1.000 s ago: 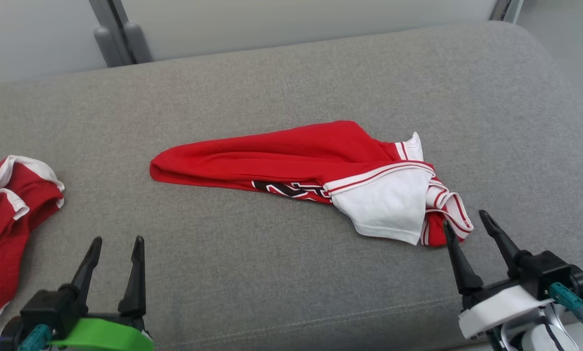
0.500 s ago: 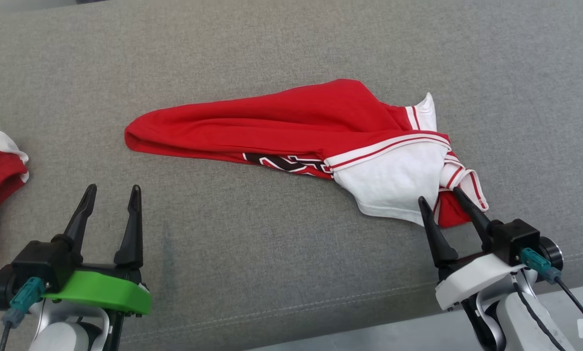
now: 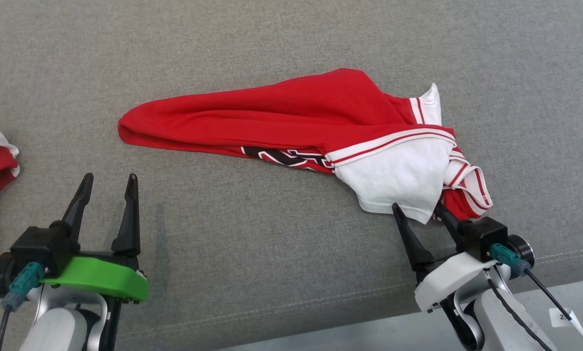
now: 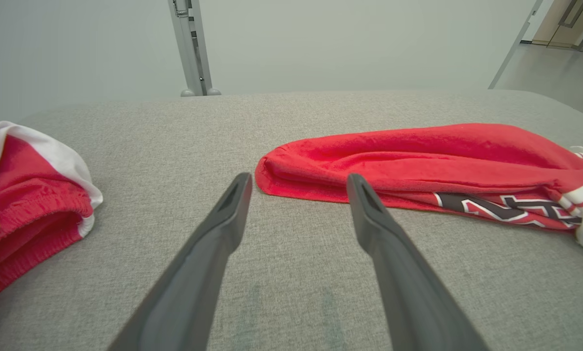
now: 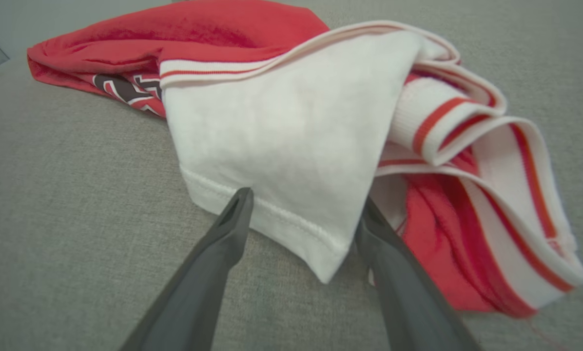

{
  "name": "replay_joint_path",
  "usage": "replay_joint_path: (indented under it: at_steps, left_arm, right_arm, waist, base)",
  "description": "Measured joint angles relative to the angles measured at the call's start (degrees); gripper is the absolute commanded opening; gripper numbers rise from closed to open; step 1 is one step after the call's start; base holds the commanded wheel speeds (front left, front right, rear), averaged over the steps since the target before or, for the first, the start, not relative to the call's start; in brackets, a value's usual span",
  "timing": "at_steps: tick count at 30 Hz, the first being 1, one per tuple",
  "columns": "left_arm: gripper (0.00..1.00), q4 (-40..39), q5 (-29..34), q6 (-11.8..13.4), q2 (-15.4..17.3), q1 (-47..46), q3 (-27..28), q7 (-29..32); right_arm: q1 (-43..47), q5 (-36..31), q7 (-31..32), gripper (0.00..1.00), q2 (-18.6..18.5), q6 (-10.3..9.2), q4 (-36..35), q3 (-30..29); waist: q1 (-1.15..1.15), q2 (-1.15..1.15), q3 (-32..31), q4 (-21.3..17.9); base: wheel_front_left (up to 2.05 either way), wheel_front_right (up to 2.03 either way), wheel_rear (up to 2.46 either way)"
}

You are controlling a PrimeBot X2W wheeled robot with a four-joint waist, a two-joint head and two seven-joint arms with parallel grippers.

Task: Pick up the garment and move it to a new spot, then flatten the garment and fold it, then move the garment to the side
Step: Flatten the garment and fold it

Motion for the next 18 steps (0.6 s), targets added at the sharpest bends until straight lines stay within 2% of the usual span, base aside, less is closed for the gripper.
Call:
replay_joint_path:
  at_steps: [1, 2, 3, 4, 11, 18]
  left_arm:
    - [1.0, 0.2, 0.0, 0.0, -0.07, -0.12, 0.0, 0.0]
    - [1.0, 0.4, 0.0, 0.0, -0.11, -0.23, 0.0, 0.0]
    - [1.0, 0.6, 0.0, 0.0, -0.14, -0.37, 0.01, -0.01]
    - [1.0, 0.87, 0.0, 0.0, -0.18, -0.5, 0.01, -0.04]
    - [1.0, 2.78, 0.0, 0.0, -0.32, -1.26, 0.67, -0.25]
    - [1.0, 4.58, -0.11, 0.0, -1.25, -1.65, 0.98, -0.58]
  right_arm:
    - [-0.12, 0.01, -0.02, 0.94, 0.01, 0.01, 0.31, 0.15]
    - [-0.21, 0.02, -0.02, 0.6, 0.02, 0.01, 0.55, 0.31]
    - [-0.34, 0.18, -0.04, 0.11, 0.03, 0.02, 0.67, 0.56]
    - [-0.55, 0.48, -0.09, 0.0, 0.05, 0.12, 0.87, 0.85]
    - [-1.25, 3.94, -0.37, 0.0, 0.25, 0.67, 0.04, 3.27]
    - [-4.16, 8.86, -0.36, 0.0, 0.07, 1.1, -8.66, 6.43]
  waist:
    - [0.0, 0.0, 0.01, 0.0]
    - [0.0, 0.0, 0.02, -0.01]
    - [0.0, 0.0, 0.02, -0.02]
    - [0.0, 0.0, 0.01, -0.04]
    - [0.0, 0.0, -0.38, -0.52]
    - [0.0, 0.0, -1.42, -1.7]
  base:
    - [0.0, 0.0, 0.0]
    - [0.0, 0.0, 0.0]
    - [0.0, 0.0, 0.0]
    - [0.0, 0.0, 0.0]
    - [0.0, 0.0, 0.0]
    - [0.0, 0.0, 0.0]
